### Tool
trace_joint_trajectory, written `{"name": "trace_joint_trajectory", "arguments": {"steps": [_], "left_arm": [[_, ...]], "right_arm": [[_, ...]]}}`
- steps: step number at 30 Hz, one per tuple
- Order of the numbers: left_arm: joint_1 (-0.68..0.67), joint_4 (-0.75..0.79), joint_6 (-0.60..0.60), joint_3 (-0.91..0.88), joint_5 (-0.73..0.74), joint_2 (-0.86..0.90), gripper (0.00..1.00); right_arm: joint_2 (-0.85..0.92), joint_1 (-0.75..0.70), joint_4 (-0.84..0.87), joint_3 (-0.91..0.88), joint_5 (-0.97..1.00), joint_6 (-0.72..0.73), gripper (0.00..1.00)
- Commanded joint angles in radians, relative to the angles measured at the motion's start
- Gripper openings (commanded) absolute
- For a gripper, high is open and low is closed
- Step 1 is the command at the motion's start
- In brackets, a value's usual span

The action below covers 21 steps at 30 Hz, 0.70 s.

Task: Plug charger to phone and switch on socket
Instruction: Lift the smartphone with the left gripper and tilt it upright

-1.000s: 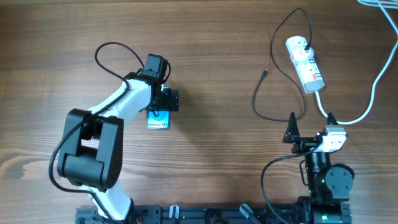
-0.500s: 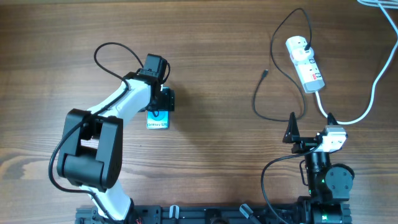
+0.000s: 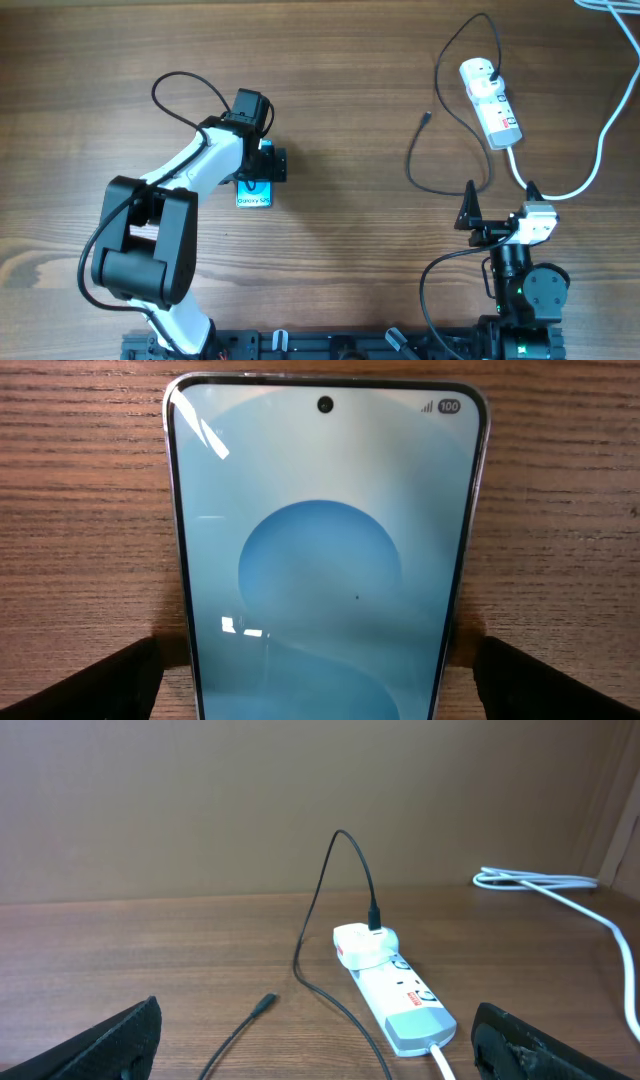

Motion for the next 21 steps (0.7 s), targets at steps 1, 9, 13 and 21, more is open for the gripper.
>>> {"name": "trace_joint_trajectory", "arguments": {"steps": [1,9,13,21], "left_arm": [[0.004,-0.033,-0.012,-0.054,0.04,0.049,0.84],[0.005,-0.039,-0.012,-0.053,0.04,0.049,0.68],[0.005,-0.042,-0.012,-0.049,0.04,0.049,0.64],[0.005,-0.124,-0.012,0.044,0.04,0.049,0.63]], "right_arm": [[-0.01,-0.002,0.002,-0.002,-0.02,-0.011,1.0],[-0.01,-0.002,0.002,-0.002,-0.02,-0.011,1.0],[-0.01,-0.002,0.002,-0.002,-0.02,-0.011,1.0],[-0.01,-0.002,0.002,-0.002,-0.02,-0.011,1.0]]}}
